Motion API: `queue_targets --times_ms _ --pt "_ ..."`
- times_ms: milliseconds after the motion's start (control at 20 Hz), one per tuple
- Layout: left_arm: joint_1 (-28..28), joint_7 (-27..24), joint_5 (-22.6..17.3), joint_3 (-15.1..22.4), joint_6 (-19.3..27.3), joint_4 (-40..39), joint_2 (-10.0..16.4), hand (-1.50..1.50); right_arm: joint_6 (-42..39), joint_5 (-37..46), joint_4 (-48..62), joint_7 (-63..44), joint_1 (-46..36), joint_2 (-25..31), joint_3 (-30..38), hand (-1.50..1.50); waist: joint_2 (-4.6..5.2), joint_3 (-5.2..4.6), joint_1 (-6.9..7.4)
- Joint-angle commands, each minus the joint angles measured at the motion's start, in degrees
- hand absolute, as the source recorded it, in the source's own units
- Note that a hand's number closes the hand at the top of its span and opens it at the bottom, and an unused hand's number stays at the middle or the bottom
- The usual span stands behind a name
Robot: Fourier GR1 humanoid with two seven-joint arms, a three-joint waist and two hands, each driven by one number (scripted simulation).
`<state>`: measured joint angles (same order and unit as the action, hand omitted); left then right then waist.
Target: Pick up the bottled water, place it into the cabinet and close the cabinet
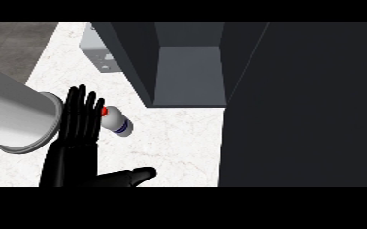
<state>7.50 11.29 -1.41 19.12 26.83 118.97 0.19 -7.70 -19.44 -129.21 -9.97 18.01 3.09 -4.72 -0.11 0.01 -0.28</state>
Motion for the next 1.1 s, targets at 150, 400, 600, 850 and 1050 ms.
queue_targets --times_ms 150,400,600,850,1050 --pt "4.25 -1.13 3.17 7.54 4.63 1.73 -0.18 -1.50 -5.06 0.47 -0.92 5.99 9.80 -1.50 -2.19 -1.50 -0.02 0.01 -0.01" --pt "11.43 -3.16 3.01 7.92 3.77 5.99 1.32 -1.50 -5.42 2.95 -0.40 7.13 10.52 -2.24 -3.20 -1.50 -0.03 0.00 0.22" --pt "13.24 -4.45 0.18 6.14 1.58 7.75 3.49 -1.50 -8.96 -2.23 2.21 8.93 10.34 0.36 3.07 -1.50 0.00 0.00 0.26" --pt "10.07 -8.52 -5.26 -0.64 -2.25 3.14 4.45 -1.50 -8.45 1.94 0.21 10.13 13.68 -1.86 -1.67 -1.50 0.04 -0.02 0.10" --pt "15.58 -16.54 -9.11 -3.53 -3.70 0.20 4.62 -1.50 -9.47 3.98 1.94 13.01 13.90 -2.24 -1.95 -1.50 0.00 -0.04 0.26"
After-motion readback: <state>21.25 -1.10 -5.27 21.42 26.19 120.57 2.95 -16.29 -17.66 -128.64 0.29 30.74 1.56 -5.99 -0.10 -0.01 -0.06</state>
